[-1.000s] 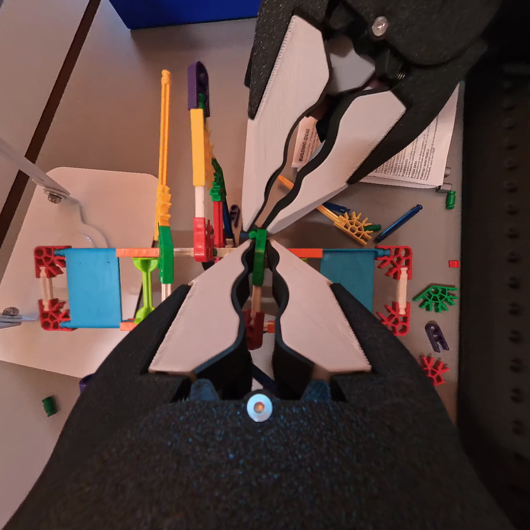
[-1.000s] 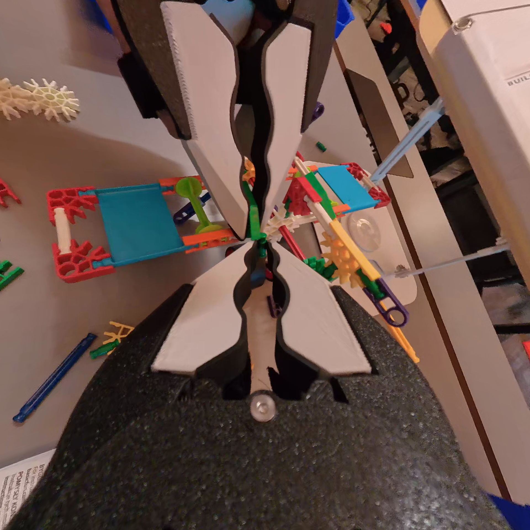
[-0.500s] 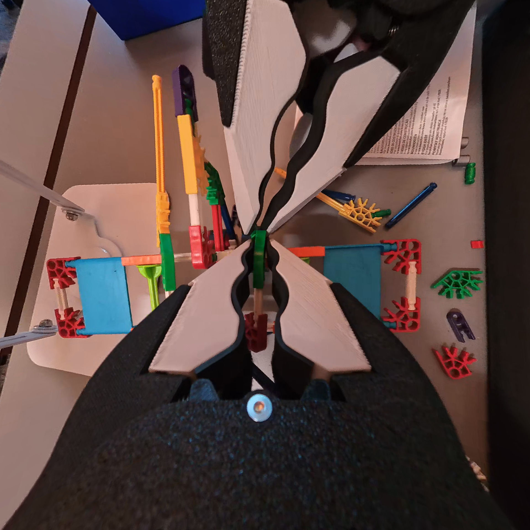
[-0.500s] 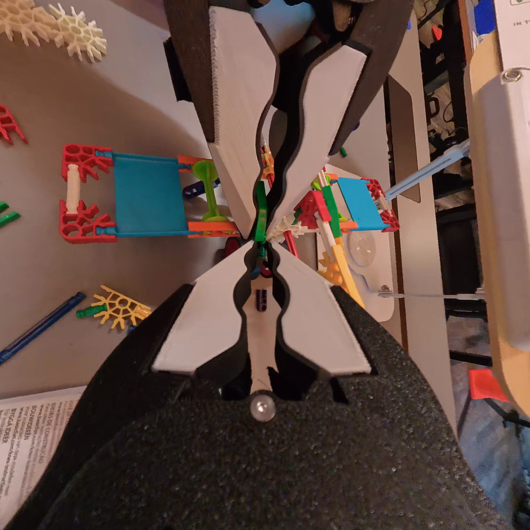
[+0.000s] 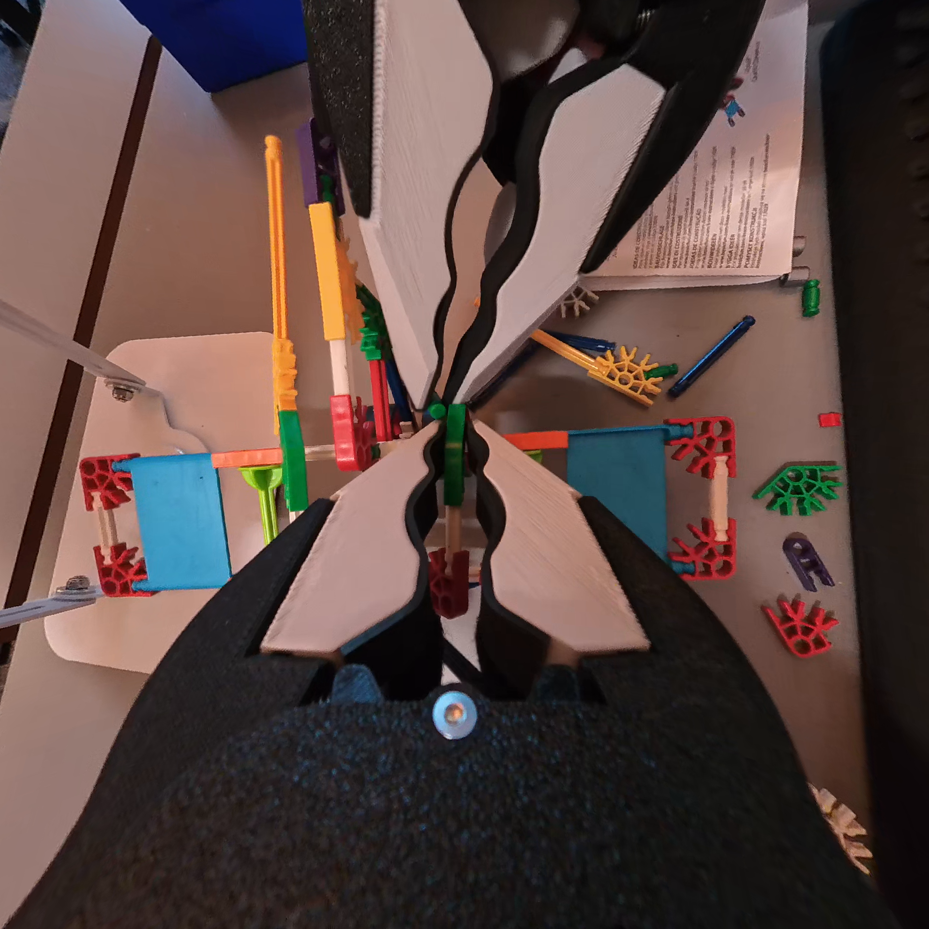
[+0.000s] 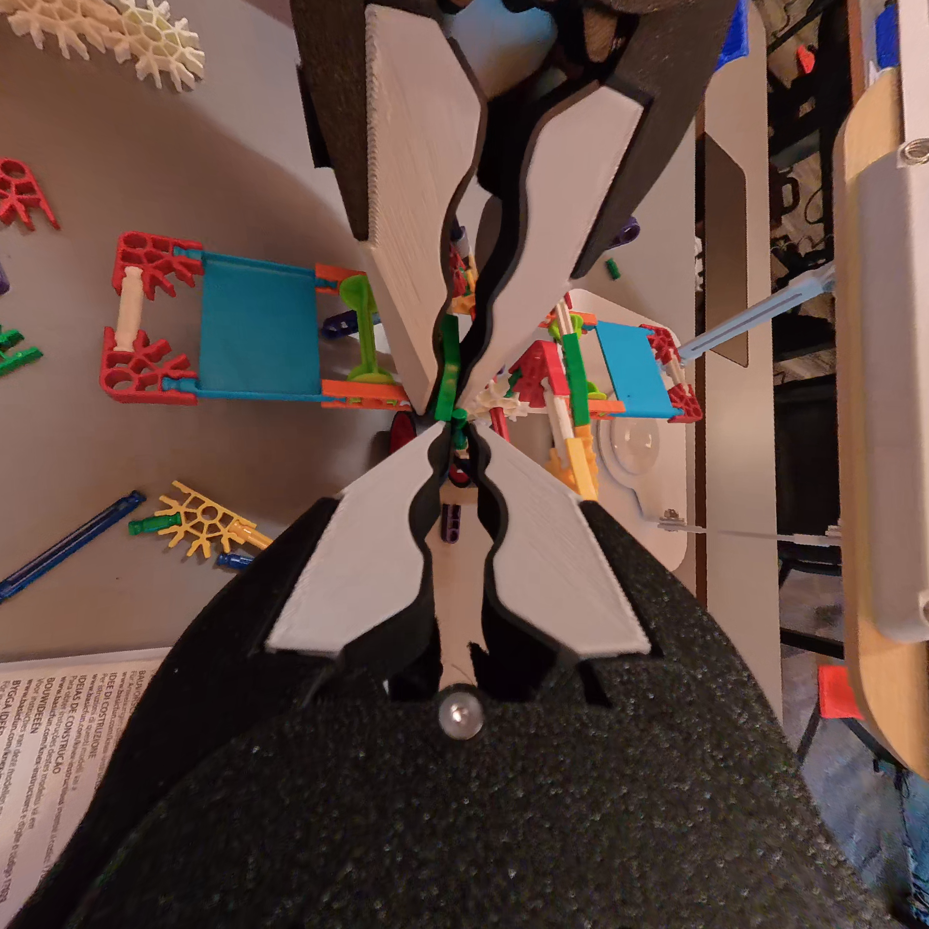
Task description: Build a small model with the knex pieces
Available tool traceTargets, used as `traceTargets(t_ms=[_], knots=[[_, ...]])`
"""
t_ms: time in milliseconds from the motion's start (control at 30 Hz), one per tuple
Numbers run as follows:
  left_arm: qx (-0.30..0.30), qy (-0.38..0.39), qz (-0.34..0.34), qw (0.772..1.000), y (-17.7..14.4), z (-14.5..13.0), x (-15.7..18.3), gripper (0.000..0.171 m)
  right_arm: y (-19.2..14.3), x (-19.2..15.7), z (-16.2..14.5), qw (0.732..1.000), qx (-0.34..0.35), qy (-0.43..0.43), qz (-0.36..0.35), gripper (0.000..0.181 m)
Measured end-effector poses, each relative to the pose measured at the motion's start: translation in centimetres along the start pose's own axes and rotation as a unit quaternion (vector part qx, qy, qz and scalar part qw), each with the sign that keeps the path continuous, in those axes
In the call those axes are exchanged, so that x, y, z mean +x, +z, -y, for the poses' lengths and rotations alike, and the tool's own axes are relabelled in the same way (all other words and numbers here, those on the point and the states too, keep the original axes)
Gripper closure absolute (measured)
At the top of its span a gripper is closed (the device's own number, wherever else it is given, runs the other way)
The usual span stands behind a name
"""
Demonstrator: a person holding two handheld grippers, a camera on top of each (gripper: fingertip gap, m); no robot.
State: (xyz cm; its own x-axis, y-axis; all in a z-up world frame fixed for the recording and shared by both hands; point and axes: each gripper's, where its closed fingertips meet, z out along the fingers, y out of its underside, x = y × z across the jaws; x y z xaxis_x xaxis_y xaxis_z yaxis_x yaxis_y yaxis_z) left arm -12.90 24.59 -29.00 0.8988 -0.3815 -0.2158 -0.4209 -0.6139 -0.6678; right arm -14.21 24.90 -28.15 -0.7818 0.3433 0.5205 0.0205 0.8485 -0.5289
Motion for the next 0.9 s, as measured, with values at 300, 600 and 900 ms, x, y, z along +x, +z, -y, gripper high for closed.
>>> traceTargets(t_ms=[300, 600, 900], knots=[[0.0, 0.005, 0.014, 1.0, 0.1, 0.0, -0.2, 0.153, 0.1, 0.0, 0.3, 1.0, 0.003, 0.03, 0.008, 0.176], [0.012, 0.021, 0.023, 0.999, -0.2, 0.3, -0.1, 0.153, -0.3, 0.1, 0.5, 0.992, 0.029, 0.113, 0.05, 0.176], [0.026, 0.003, 0.026, 0.999, -1.5, 0.3, -0.4, 0.156, -0.7, -1.0, 0.3, 0.991, 0.026, 0.11, 0.066, 0.175]])
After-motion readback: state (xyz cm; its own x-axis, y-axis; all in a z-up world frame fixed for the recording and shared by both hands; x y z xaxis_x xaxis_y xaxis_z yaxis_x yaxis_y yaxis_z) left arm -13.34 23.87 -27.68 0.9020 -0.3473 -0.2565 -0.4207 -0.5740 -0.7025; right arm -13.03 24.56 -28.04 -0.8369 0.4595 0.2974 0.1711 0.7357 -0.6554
